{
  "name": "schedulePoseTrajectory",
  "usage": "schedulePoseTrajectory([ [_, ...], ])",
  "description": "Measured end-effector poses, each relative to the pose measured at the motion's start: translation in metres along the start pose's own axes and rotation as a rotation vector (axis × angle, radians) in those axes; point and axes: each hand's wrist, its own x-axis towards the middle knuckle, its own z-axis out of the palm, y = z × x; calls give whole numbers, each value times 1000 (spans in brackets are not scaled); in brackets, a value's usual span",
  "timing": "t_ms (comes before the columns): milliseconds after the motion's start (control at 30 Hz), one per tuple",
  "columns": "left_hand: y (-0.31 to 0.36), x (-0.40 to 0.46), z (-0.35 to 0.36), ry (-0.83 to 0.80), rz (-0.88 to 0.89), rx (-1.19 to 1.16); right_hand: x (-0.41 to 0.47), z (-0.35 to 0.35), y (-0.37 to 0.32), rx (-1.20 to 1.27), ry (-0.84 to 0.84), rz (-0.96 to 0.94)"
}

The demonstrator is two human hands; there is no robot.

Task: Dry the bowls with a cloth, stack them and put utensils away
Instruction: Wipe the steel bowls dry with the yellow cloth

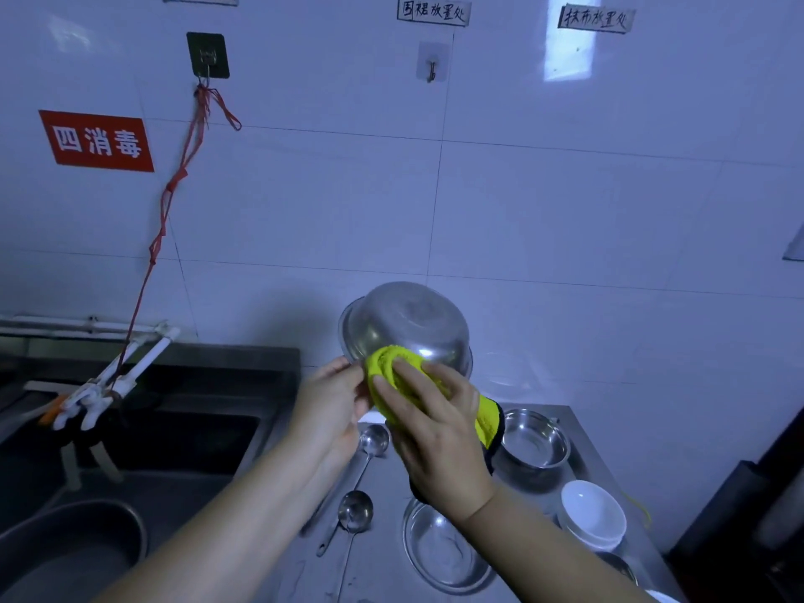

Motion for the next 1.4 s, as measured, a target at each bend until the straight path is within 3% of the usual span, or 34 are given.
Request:
schedulePoseTrajectory([
  [133,7,7,-13,16,3,-1,-9,-6,21,110,45,0],
  [267,1,12,-27,41,-60,-16,3,-15,39,307,128,351],
  [333,-4,12,-28,41,-87,-46,11,-16,37,323,127,423],
  [400,-7,12,-25,60,-99,-102,14,-15,24,261,117,387],
  [567,-7,11,-17,50,-97,-242,-6,7,-11,34,-21,76],
  [733,-6,12,-28,2,-70,-260,-3,2,4,239,111,203],
  [900,0,8,-50,-79,-48,-87,21,-21,22,729,73,702],
  [1000,4,8,-58,-105,4,55,41,-32,30,902,-55,861],
  [1233,19,2,-57,-182,155,413,77,-47,46,889,-272,920],
  [1400,18,1,-51,-230,204,551,89,-41,45,786,-332,808],
])
